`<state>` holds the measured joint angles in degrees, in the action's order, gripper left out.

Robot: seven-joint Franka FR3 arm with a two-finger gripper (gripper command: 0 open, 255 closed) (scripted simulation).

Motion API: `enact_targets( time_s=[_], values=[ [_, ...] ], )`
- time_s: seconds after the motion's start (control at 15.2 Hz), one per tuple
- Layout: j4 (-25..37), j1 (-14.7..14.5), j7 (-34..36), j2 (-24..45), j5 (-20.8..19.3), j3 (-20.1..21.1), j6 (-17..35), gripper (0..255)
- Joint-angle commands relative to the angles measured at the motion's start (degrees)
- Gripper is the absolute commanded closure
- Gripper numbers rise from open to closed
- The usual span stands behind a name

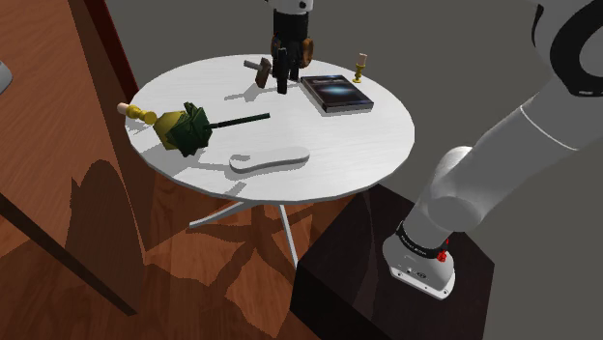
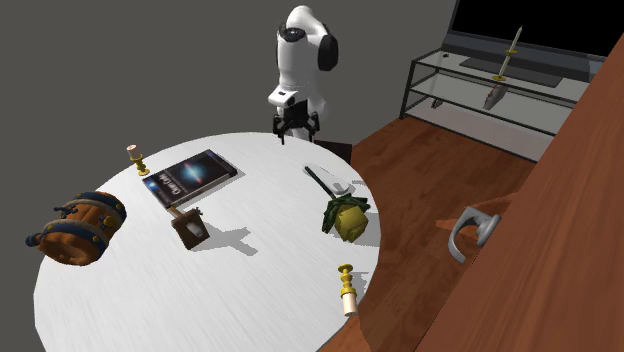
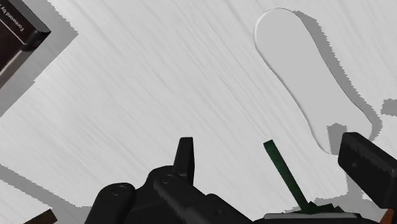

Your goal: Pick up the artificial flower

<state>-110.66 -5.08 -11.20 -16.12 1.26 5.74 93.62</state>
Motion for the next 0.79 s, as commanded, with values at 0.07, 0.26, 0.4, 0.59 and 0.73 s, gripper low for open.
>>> enact_targets(
  time_s=[0.07,0.26,0.4,0.59,0.73],
  values=[
    [6.25,-1.19,-0.57,7.28,-0.74,1.63,-0.9,0],
    [13.07,-2.43,-1.12,14.65,-1.88,3.15,-2.3,0],
    [18.03,-3.39,-1.44,19.66,-2.82,4.13,-3.57,0],
    [26.23,-5.15,-1.91,27.44,-4.49,5.47,-6.06,0],
    [32.38,-6.59,-2.28,32.89,-5.75,6.24,-8.16,0]
  ],
)
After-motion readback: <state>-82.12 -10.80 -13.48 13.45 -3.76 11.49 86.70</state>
